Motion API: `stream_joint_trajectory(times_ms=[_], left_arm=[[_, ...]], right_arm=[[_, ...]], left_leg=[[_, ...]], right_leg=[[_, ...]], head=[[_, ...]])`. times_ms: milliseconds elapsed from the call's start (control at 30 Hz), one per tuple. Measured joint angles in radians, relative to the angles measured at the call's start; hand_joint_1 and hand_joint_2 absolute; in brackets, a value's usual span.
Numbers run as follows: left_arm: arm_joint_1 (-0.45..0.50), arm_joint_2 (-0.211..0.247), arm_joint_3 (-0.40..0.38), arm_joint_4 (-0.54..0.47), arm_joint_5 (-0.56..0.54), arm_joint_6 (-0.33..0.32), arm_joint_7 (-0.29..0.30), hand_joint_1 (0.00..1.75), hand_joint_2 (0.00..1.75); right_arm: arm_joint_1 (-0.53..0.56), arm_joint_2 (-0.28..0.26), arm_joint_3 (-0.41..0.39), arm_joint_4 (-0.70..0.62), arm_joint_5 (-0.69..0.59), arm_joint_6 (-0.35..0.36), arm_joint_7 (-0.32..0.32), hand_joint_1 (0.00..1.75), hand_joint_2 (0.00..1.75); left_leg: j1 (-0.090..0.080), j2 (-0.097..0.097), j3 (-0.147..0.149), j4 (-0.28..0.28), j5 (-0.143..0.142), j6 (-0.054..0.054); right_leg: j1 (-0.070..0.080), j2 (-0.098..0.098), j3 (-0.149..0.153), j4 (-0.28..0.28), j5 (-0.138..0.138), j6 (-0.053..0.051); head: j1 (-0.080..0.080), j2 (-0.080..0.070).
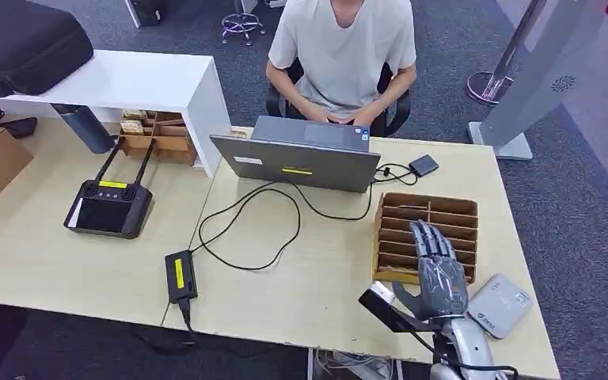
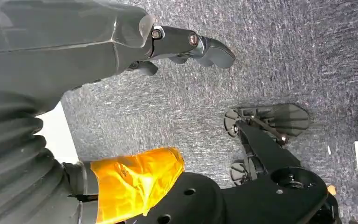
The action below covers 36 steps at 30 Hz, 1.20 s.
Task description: Pass the card to the sensor for recognition and then transmit it.
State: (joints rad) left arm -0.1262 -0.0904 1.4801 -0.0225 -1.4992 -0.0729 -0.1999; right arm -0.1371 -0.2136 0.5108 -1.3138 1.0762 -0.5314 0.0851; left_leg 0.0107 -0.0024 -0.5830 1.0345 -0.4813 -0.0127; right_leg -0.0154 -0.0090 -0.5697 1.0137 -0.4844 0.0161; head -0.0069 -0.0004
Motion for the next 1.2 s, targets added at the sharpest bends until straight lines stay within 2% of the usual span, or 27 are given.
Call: stream_joint_trajectory(times_ms=[1200], left_arm=[[-0.005, 0.000, -0.007, 0.000, 0.000, -0.003, 0.007, 0.00, 1.75]], right_arm=[[0.003, 0.022, 0.000, 0.060, -0.048, 0.002, -0.025, 0.00, 1.75]], left_leg=[[0.000, 0.000, 0.000, 0.000, 0.000, 0.000]], right_leg=[[0.000, 0.000, 0.000, 0.000, 0.000, 0.000]], head=[[0.000, 0.000]])
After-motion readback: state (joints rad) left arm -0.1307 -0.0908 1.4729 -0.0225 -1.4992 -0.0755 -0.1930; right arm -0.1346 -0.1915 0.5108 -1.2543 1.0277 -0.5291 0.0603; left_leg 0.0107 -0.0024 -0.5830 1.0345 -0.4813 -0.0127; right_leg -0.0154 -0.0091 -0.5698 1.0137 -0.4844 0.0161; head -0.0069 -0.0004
